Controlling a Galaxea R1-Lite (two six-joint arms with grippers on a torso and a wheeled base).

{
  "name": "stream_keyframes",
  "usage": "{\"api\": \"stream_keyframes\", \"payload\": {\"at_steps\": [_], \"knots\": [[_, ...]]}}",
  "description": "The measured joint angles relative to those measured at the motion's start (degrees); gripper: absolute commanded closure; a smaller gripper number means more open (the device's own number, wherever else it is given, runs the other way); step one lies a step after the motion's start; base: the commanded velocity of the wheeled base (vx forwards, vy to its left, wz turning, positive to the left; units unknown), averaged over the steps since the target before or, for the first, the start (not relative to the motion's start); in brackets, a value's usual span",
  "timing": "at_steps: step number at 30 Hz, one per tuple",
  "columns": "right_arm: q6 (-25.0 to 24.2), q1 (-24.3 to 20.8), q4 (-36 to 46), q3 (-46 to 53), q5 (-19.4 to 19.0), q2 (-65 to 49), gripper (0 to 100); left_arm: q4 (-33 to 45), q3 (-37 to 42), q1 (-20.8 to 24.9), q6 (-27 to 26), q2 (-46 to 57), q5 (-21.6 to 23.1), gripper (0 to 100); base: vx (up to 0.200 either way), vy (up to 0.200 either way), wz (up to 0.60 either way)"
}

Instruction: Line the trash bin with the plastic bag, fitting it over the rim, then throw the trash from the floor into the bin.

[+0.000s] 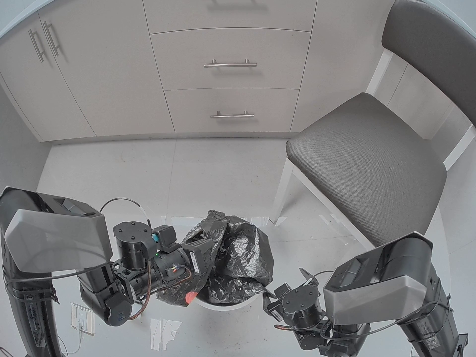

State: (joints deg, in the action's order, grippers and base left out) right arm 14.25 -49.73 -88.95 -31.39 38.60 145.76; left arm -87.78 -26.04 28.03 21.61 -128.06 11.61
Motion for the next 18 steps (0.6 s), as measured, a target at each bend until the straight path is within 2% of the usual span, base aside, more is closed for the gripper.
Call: {"api": "stream_keyframes", "payload": {"at_steps": [18], "knots": [[-1.01,-0.52,0.0,4.0,0.44,-7.39,0,0.0,0.02,0.05,0.0,-0.16,0.0,100,0.0,0.0,0.0]]}}
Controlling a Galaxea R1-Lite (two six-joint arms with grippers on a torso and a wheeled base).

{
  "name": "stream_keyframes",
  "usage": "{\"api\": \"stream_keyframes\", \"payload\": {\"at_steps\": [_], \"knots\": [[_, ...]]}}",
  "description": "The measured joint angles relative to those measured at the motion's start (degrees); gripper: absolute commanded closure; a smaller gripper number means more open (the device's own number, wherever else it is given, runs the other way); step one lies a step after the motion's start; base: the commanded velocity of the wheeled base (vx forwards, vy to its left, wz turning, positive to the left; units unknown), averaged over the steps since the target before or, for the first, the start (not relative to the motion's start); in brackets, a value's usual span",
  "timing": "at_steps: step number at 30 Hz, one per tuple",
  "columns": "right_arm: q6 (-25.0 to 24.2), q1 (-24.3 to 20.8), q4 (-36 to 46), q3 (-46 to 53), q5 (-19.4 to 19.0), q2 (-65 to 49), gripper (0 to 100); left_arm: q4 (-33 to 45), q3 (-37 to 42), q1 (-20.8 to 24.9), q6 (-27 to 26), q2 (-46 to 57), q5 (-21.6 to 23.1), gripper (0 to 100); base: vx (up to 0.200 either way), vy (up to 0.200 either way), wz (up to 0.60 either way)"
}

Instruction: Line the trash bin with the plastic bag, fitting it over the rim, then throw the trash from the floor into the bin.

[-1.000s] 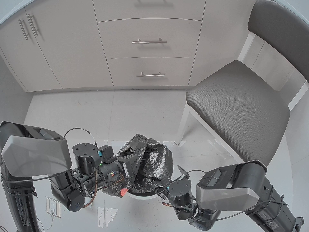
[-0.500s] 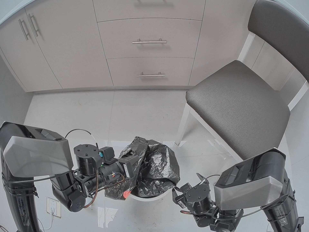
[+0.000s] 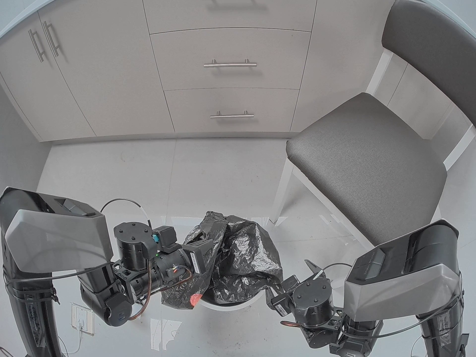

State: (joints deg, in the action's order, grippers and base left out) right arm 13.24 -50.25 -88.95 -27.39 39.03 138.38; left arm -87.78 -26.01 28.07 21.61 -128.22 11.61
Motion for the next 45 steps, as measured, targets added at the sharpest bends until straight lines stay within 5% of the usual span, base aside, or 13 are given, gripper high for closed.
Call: {"api": "stream_keyframes", "payload": {"at_steps": [23,45], "knots": [[1.1,-4.82,0.0,-8.59,2.12,1.54,0,0.0,0.0,0.06,-0.02,-0.02,-0.01,100,0.0,0.0,0.0],[5.86,-0.05,0.0,-25.86,0.98,14.25,0,0.0,0.0,0.06,-0.02,-0.2,-0.01,100,0.0,0.0,0.0]]}}
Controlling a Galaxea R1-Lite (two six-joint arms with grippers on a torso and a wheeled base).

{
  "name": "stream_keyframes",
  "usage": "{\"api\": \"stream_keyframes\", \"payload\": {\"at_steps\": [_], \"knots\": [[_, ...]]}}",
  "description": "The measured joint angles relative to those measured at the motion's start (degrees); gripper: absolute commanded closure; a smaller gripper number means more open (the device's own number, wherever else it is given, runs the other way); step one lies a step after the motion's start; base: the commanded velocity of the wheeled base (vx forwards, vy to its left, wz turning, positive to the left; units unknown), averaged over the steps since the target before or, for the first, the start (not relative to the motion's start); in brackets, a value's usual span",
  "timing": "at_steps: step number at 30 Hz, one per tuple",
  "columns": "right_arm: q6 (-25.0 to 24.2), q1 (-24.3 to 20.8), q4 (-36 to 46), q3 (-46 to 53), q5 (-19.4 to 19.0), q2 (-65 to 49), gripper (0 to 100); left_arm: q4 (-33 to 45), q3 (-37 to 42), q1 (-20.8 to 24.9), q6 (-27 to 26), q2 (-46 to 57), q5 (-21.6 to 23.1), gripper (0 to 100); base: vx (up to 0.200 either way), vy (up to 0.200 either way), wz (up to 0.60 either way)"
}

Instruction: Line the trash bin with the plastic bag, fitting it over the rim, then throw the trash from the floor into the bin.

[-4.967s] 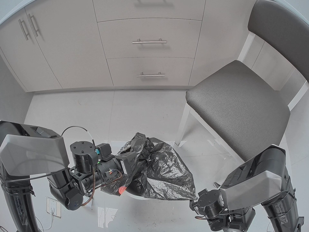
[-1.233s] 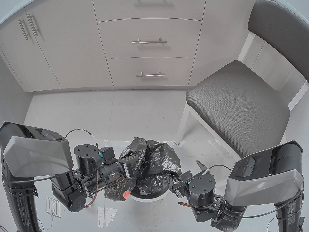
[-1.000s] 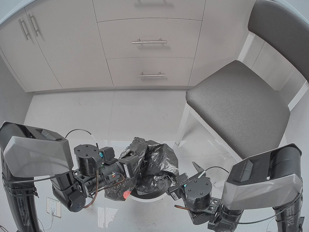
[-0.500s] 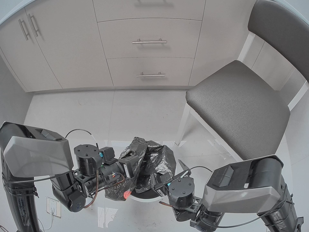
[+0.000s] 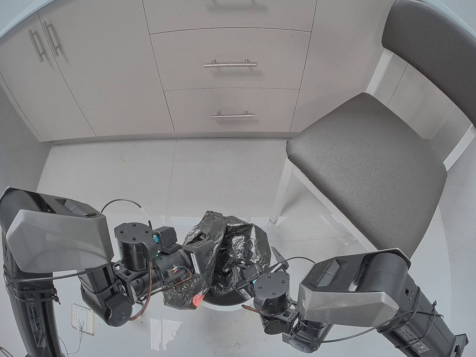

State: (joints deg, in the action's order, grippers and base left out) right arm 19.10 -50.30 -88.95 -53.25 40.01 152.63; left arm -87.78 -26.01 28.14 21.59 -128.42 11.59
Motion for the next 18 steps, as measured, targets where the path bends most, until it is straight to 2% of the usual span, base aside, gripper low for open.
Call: {"api": "stream_keyframes", "payload": {"at_steps": [18], "knots": [[-0.57,-1.16,0.0,5.66,-0.02,1.48,0,0.0,-0.02,0.0,0.0,-0.2,0.01,100,0.0,0.0,0.0]]}}
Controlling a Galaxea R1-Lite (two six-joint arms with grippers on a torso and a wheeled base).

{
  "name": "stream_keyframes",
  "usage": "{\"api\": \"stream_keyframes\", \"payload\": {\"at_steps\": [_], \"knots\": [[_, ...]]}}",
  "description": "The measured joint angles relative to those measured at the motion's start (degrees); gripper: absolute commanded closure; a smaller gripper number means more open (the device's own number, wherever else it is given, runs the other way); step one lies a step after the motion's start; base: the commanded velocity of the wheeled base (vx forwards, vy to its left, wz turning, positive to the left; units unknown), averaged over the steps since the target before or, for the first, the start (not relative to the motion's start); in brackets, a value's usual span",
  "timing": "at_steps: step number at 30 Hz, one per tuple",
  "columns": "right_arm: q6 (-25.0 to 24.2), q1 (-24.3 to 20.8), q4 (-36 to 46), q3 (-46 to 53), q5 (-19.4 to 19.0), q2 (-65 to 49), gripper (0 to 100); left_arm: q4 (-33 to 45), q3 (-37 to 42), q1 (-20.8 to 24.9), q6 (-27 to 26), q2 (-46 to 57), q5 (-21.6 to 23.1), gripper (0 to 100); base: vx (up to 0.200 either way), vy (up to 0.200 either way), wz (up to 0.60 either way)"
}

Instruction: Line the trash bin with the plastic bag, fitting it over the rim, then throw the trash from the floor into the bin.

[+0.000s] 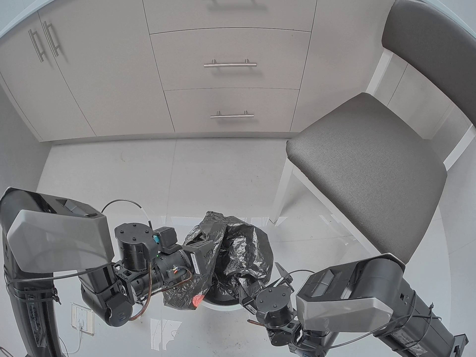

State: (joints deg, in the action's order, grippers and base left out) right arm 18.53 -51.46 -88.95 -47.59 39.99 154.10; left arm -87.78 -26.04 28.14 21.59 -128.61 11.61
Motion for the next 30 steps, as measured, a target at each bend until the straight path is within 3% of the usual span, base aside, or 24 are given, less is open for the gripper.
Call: {"api": "stream_keyframes", "payload": {"at_steps": [18,30], "knots": [[-3.47,-4.46,-0.05,12.46,0.71,-11.07,0,0.01,-1.02,0.48,0.06,-0.66,-3.6,100,0.0,0.0,0.0],[-0.79,1.18,-0.02,2.58,0.41,-9.97,0,-0.02,-0.45,0.59,0.06,-0.59,-3.46,100,0.0,0.0,0.0]]}}
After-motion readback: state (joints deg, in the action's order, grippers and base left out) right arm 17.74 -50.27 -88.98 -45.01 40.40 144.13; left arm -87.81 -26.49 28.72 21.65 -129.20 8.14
